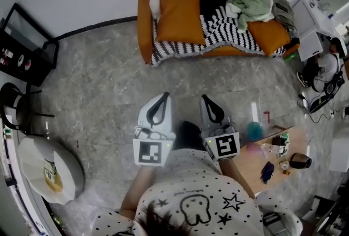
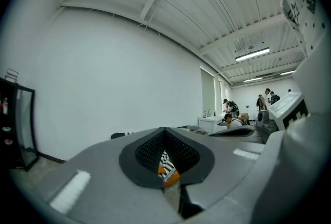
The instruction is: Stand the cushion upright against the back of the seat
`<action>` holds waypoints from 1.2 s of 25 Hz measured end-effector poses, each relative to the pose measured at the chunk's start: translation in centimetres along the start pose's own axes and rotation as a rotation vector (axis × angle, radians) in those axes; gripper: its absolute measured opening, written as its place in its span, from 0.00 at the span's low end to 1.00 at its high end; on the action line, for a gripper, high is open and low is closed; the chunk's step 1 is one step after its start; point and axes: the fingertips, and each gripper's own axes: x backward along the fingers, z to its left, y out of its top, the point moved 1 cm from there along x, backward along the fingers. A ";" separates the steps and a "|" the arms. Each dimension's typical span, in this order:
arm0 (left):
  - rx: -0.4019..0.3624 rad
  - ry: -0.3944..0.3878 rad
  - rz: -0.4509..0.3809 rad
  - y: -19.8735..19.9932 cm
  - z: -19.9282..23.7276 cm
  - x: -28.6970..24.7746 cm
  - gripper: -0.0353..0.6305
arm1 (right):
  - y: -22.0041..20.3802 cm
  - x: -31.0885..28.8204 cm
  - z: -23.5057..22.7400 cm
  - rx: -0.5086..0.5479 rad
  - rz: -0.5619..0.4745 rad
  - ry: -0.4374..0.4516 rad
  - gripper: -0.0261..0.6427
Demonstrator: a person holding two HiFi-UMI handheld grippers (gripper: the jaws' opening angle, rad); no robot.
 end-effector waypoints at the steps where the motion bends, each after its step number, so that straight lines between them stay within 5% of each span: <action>1: -0.006 -0.005 -0.001 -0.1 -0.1 -0.7 0.05 | 0.1 -0.4 -0.4 0.008 -0.006 -0.008 0.03; 13: 0.008 -0.045 0.062 -3.7 -0.3 -12.3 0.03 | -0.1 -7.9 -9.2 0.010 -0.007 -0.167 0.03; 30: 0.022 0.003 0.041 -2.9 1.4 -23.1 0.04 | -0.9 -17.0 -15.6 -0.010 0.007 -0.045 0.03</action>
